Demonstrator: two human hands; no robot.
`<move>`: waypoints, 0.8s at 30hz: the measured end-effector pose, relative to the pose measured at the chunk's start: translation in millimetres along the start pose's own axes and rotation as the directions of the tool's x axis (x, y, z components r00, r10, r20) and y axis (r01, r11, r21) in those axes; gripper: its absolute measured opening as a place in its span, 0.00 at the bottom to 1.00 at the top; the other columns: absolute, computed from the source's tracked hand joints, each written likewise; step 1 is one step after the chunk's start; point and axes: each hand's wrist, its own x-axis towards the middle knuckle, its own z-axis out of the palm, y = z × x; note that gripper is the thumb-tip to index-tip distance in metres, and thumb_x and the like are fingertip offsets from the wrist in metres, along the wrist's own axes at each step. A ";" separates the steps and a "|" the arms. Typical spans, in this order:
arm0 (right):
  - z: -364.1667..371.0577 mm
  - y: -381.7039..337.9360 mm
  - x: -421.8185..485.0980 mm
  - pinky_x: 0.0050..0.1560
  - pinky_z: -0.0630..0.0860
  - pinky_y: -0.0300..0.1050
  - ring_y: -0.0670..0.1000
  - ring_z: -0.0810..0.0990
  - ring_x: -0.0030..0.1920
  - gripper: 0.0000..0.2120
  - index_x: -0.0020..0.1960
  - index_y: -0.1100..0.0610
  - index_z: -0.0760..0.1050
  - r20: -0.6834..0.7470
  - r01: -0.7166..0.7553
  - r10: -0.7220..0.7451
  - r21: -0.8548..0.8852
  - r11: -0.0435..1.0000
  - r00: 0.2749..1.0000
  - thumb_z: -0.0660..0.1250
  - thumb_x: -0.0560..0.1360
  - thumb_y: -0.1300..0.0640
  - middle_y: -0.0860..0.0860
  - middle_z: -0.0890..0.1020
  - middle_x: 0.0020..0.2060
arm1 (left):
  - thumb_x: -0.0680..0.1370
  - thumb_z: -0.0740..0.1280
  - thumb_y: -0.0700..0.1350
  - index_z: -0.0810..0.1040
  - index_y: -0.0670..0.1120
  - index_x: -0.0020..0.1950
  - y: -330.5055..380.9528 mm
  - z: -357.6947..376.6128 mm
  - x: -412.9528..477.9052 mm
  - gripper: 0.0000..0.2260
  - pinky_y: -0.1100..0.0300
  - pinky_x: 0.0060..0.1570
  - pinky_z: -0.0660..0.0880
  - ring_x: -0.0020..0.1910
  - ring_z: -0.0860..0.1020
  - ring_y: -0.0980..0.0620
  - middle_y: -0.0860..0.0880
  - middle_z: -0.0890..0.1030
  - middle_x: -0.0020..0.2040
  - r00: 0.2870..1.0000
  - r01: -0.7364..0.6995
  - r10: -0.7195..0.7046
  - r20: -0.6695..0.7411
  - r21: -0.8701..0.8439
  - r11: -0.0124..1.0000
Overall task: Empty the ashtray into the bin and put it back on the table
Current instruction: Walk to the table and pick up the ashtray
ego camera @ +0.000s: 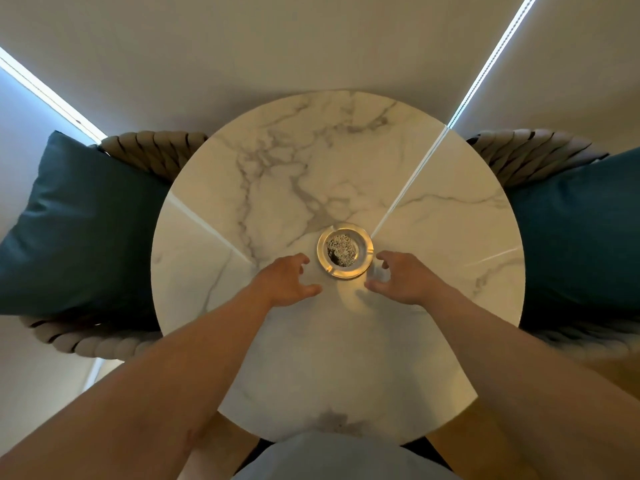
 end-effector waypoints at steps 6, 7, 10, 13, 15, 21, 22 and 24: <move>-4.6 -0.3 23.2 0.58 0.74 0.54 0.59 0.75 0.61 0.36 0.67 0.57 0.69 -0.033 0.008 -0.008 -0.010 1.000 0.999 0.77 0.66 0.42 0.57 0.76 0.61 | 0.68 0.75 0.61 0.60 0.49 0.76 3.1 -4.6 23.8 0.42 0.47 0.63 0.73 0.65 0.73 0.47 0.47 0.72 0.68 0.998 -0.030 0.035 -0.049 0.106 0.994; -4.9 -0.4 27.0 0.58 0.75 0.56 0.59 0.75 0.62 0.37 0.67 0.56 0.68 -0.030 0.005 -0.006 -0.021 1.000 1.000 0.77 0.65 0.41 0.57 0.75 0.61 | 0.67 0.75 0.61 0.58 0.49 0.76 3.9 -4.9 28.1 0.44 0.46 0.63 0.73 0.66 0.73 0.47 0.47 0.71 0.68 0.998 -0.040 0.047 -0.053 0.129 0.991; -3.5 -2.4 37.8 0.57 0.76 0.58 0.59 0.74 0.61 0.41 0.66 0.54 0.66 -0.017 0.024 -0.025 -0.089 0.996 1.000 0.78 0.61 0.39 0.55 0.74 0.59 | 0.64 0.76 0.63 0.55 0.50 0.76 6.6 -3.9 38.4 0.49 0.46 0.60 0.74 0.66 0.72 0.46 0.47 0.70 0.67 0.996 -0.051 0.063 -0.056 0.196 0.979; 1.4 -3.6 44.8 0.56 0.77 0.57 0.58 0.72 0.61 0.50 0.72 0.52 0.60 -0.029 0.020 -0.025 -0.158 0.987 0.999 0.79 0.58 0.39 0.54 0.71 0.60 | 0.62 0.77 0.64 0.55 0.51 0.75 9.7 -3.0 46.3 0.50 0.50 0.55 0.73 0.64 0.72 0.45 0.47 0.71 0.64 0.995 -0.059 0.080 -0.067 0.264 0.963; 4.2 -2.9 48.7 0.57 0.77 0.57 0.58 0.70 0.63 0.55 0.75 0.52 0.56 -0.036 0.022 -0.029 -0.189 0.982 0.999 0.80 0.58 0.39 0.55 0.69 0.62 | 0.60 0.77 0.65 0.56 0.53 0.74 12.0 -2.5 49.5 0.50 0.52 0.51 0.72 0.62 0.73 0.45 0.48 0.71 0.61 0.992 -0.073 0.098 -0.076 0.276 0.958; 6.8 -1.0 58.1 0.53 0.78 0.55 0.58 0.70 0.62 0.57 0.76 0.51 0.53 -0.014 0.037 -0.042 -0.238 0.971 0.999 0.79 0.57 0.38 0.54 0.67 0.62 | 0.57 0.78 0.65 0.54 0.57 0.74 16.3 1.8 56.5 0.52 0.51 0.52 0.72 0.61 0.74 0.45 0.48 0.73 0.62 0.990 -0.092 0.117 -0.084 0.262 0.961; 7.1 -0.5 59.1 0.53 0.78 0.55 0.57 0.70 0.62 0.57 0.76 0.51 0.53 -0.010 0.039 -0.042 -0.240 0.970 0.999 0.80 0.57 0.38 0.54 0.67 0.62 | 0.57 0.78 0.66 0.54 0.57 0.74 16.7 2.9 57.5 0.52 0.50 0.53 0.72 0.62 0.73 0.45 0.48 0.73 0.62 0.991 -0.081 0.107 -0.083 0.268 0.960; 7.3 0.3 60.4 0.52 0.78 0.54 0.58 0.70 0.61 0.57 0.76 0.51 0.53 -0.010 0.042 -0.046 -0.242 0.969 0.999 0.80 0.57 0.39 0.54 0.67 0.62 | 0.56 0.77 0.67 0.56 0.56 0.74 16.9 6.1 59.4 0.53 0.50 0.54 0.73 0.62 0.74 0.45 0.48 0.73 0.62 0.990 -0.066 0.098 -0.099 0.285 0.956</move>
